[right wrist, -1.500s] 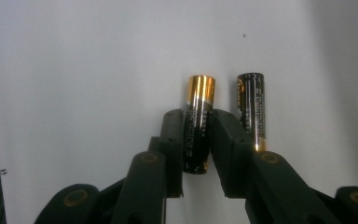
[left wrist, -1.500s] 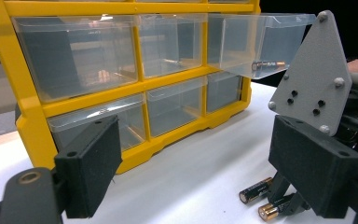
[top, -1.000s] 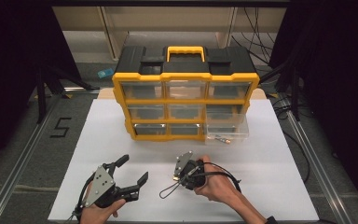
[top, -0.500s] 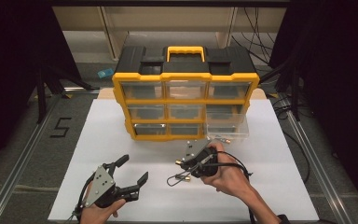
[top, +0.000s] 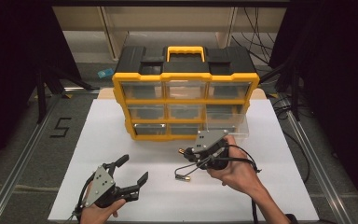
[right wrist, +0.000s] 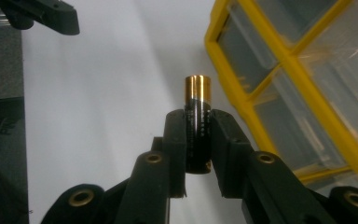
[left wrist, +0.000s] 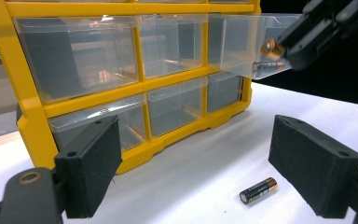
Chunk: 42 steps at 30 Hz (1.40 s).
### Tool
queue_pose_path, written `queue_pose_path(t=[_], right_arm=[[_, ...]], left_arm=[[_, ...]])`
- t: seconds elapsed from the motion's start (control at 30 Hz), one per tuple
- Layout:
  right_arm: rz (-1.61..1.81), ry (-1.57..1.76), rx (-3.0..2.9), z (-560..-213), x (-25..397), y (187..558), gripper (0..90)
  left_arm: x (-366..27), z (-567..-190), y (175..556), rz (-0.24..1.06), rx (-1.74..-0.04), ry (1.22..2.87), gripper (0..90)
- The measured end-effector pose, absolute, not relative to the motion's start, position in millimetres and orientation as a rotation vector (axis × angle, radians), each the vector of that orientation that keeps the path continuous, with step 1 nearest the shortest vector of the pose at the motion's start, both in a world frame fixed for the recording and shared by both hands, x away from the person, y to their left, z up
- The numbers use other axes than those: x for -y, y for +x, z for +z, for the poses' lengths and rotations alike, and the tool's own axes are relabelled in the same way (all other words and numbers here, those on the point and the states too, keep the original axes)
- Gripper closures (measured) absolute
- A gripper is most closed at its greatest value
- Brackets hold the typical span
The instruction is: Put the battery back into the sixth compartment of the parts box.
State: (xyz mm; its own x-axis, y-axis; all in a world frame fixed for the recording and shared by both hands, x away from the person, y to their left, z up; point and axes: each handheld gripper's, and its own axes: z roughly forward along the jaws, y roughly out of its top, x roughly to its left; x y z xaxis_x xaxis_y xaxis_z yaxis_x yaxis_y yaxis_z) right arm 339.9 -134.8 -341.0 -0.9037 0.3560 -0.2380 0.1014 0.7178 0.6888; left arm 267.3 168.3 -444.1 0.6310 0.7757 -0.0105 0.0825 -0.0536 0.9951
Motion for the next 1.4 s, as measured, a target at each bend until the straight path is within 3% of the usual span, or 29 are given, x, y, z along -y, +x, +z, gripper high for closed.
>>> queue_pose_path(t=[0.63, 1.4], right_arm=[[1.141, 0.446, -2.396, -298.9, 175.4, 341.0, 76.8], [1.15, 0.607, -2.262, -291.2, 220.0, 358.4, 76.8]], left_arm=[[-168.3, -444.1, 267.4, 0.657, -0.743, 1.54, 16.5], [-168.6, -443.8, 267.2, 0.657, -0.743, 1.54, 16.5]])
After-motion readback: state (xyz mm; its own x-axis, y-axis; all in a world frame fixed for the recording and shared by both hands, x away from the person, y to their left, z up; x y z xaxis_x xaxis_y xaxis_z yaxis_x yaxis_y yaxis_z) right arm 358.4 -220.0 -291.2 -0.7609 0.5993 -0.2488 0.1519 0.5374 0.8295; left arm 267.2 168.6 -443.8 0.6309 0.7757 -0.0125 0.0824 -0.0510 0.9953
